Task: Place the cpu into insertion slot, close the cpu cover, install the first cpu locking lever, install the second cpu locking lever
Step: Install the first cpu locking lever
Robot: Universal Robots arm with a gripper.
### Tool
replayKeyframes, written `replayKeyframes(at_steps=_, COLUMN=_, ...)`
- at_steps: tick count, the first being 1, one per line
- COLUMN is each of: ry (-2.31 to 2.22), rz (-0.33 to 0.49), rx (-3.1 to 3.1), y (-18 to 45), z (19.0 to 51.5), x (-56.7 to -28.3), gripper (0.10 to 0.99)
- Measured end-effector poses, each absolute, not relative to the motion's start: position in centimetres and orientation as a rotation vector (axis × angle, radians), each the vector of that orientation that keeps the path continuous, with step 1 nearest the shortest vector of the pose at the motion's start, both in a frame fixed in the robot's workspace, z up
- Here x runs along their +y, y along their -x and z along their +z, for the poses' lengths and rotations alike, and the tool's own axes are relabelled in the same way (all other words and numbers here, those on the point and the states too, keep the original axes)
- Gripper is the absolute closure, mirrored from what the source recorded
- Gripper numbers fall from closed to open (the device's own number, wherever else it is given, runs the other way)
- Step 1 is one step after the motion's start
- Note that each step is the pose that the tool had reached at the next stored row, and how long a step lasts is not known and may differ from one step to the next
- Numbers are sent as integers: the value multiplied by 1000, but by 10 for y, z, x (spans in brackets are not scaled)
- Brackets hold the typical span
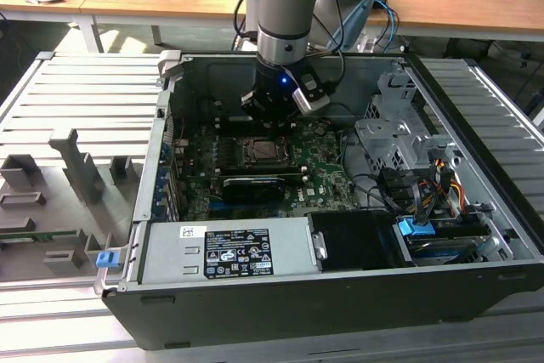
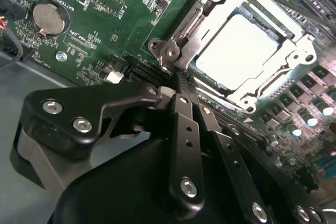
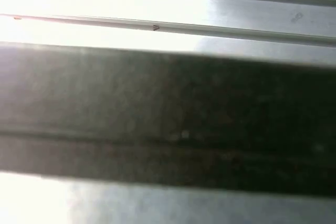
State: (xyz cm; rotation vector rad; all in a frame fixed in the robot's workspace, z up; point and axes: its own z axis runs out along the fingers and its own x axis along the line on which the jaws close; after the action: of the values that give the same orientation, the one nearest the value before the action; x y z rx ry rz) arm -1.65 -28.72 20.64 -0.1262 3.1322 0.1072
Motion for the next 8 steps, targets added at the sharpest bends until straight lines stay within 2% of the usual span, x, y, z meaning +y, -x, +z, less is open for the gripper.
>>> replayKeyframes(at_steps=8, ry=126, rz=107, rx=3132, y=16, z=213, x=-288, gripper=980)
